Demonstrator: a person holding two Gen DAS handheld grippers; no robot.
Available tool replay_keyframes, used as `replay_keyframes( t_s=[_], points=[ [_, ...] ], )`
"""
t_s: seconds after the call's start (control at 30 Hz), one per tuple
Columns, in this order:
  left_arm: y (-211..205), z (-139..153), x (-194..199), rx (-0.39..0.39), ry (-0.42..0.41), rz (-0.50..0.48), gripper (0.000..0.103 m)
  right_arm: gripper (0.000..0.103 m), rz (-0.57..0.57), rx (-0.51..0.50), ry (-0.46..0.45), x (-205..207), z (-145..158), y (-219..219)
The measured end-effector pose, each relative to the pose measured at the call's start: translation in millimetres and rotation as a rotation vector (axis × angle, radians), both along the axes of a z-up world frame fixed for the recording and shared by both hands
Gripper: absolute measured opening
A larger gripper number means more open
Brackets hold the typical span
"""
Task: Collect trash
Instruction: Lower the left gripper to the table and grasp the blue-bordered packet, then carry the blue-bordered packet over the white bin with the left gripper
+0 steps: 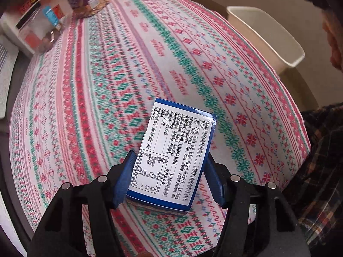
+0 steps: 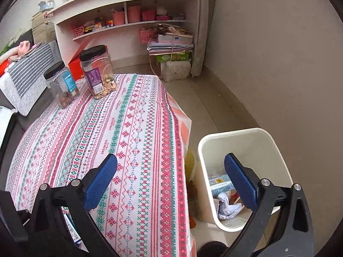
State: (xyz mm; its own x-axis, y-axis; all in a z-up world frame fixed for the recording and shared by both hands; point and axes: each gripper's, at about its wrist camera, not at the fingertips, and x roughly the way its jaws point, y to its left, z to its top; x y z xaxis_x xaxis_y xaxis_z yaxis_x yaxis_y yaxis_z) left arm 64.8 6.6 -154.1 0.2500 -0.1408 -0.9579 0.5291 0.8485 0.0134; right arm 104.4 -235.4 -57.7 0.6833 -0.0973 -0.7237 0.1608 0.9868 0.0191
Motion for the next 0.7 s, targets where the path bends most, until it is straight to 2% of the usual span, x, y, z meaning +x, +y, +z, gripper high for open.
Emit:
replay_keyframes(
  t_s=[0.1,0.33,0.47,0.7],
  points=[
    [34,14,14,-0.034,-0.037,0.126,0.061,0.096,0.052,0.002,0.013,9,-5,20],
    [71,48,40,-0.107,-0.135,0.350,0.061,0.096,0.158,-0.004,-0.009,14,0,68],
    [84,56,50,-0.133,-0.188,0.456,0.062,0.096,0.208,0.011,-0.023,14,4,87],
    [99,70,56,-0.150,-0.330,0.592,0.062,0.096,0.271,-0.002,-0.041,12,12,107]
  ],
)
